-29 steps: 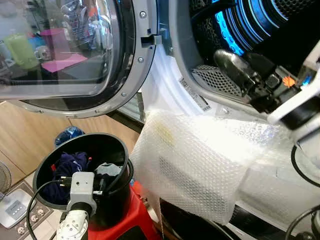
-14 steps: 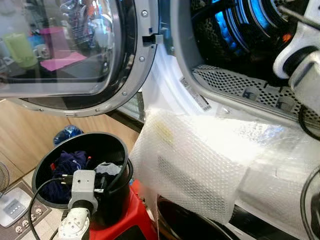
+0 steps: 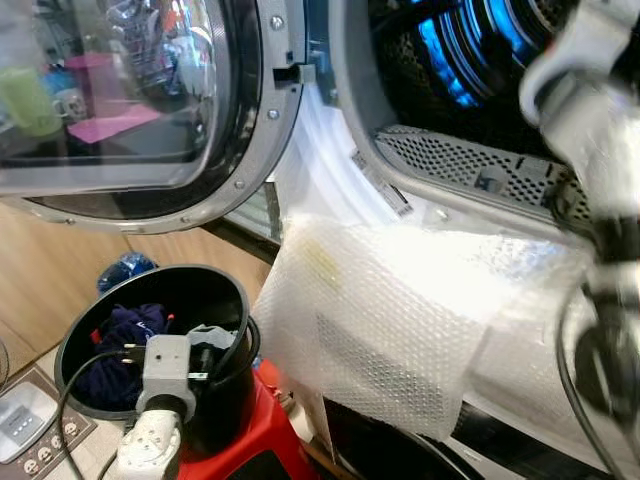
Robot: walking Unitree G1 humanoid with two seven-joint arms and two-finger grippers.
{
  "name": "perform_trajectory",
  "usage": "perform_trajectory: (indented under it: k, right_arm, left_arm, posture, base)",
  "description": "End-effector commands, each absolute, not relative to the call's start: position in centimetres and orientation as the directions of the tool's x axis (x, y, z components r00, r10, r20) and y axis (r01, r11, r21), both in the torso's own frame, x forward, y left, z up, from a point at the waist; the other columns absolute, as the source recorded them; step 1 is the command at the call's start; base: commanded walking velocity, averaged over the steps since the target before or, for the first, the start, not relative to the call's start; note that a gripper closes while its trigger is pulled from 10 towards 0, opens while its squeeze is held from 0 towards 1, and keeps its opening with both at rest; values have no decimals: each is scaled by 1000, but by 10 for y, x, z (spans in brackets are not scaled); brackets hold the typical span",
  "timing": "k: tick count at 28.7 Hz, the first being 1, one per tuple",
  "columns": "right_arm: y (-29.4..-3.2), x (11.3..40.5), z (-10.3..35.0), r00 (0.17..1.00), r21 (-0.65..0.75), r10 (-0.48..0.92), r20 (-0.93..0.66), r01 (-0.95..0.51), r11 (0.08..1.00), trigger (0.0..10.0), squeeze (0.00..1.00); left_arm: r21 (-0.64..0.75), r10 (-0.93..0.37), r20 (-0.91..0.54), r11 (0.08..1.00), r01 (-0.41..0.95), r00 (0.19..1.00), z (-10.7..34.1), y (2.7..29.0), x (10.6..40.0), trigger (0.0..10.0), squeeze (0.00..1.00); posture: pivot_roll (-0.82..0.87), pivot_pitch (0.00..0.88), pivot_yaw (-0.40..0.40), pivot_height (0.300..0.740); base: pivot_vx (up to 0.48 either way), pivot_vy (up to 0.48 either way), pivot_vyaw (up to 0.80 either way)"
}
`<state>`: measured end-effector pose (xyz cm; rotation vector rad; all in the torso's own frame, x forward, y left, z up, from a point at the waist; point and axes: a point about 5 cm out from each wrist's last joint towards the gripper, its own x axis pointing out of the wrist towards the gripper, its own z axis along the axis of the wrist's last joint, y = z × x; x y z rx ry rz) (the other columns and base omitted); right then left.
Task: Clothes washing
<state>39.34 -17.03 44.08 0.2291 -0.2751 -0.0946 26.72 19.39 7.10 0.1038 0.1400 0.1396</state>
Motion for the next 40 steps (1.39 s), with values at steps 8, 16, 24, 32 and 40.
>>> perform_trajectory:
  k: [8,16,24,32,40]
  right_arm:
    - [-205,392,462,892,212,-310,328,250,945,10000,0]
    - [-277,378,449,763,29,-547,345,574,818,10000,0]
    - [-298,374,437,746,45,-584,321,604,796,10000,0]
    - [-240,379,478,856,278,-224,465,99,955,10000,0]
    - [-222,374,491,880,375,-80,468,-115,920,10000,0]
  left_arm:
    - [132,148,-155,983,-128,977,66,195,267,10000,0]
    - [134,144,-161,983,-123,976,64,194,267,10000,0]
    - [137,137,-162,984,-115,977,65,194,268,10000,0]
    - [140,147,-161,982,-124,976,66,196,267,10000,0]
    - [138,146,-172,983,-123,974,63,195,263,10000,0]
  posture:
    - [-123,29,31,740]
    - [-119,8,29,740]
    - [-121,7,34,740]
    - [-114,35,40,740]
    - [-121,49,41,740]
  base:
    - [0,0,0]
    - [0,0,0]
    - [0,0,0]
    - [0,0,0]
    - [0,0,0]
